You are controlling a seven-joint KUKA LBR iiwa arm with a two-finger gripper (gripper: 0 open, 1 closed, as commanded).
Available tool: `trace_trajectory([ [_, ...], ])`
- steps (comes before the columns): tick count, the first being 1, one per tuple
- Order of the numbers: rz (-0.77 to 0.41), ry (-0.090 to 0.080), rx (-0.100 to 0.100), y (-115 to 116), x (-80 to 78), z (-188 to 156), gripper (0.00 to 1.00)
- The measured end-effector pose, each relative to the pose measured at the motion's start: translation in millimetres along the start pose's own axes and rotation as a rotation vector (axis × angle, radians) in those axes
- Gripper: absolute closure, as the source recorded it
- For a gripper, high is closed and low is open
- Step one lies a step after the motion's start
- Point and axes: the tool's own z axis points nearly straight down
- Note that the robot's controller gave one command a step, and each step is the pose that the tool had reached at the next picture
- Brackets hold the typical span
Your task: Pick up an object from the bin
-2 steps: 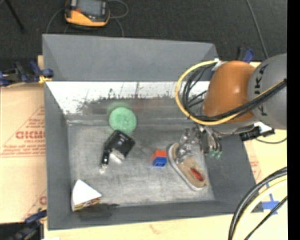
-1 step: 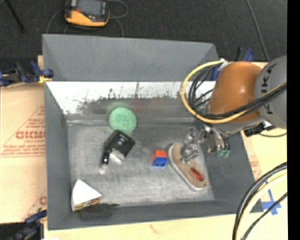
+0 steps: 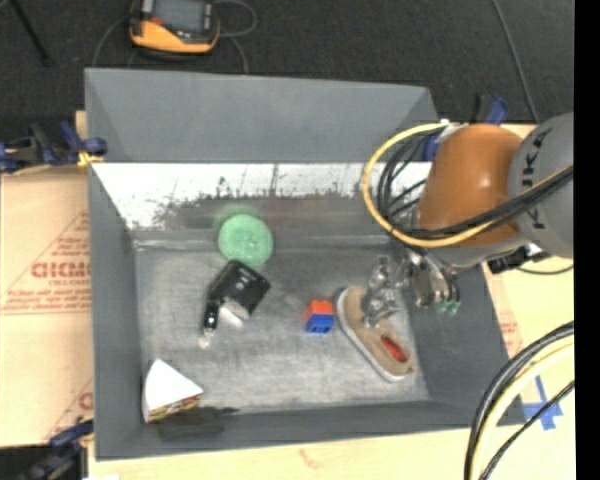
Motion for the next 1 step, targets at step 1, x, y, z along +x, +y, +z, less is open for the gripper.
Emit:
trace_trajectory([
  [1, 0.064, 0.005, -0.001, 8.8, 2.2, -30.5, 1.0],
])
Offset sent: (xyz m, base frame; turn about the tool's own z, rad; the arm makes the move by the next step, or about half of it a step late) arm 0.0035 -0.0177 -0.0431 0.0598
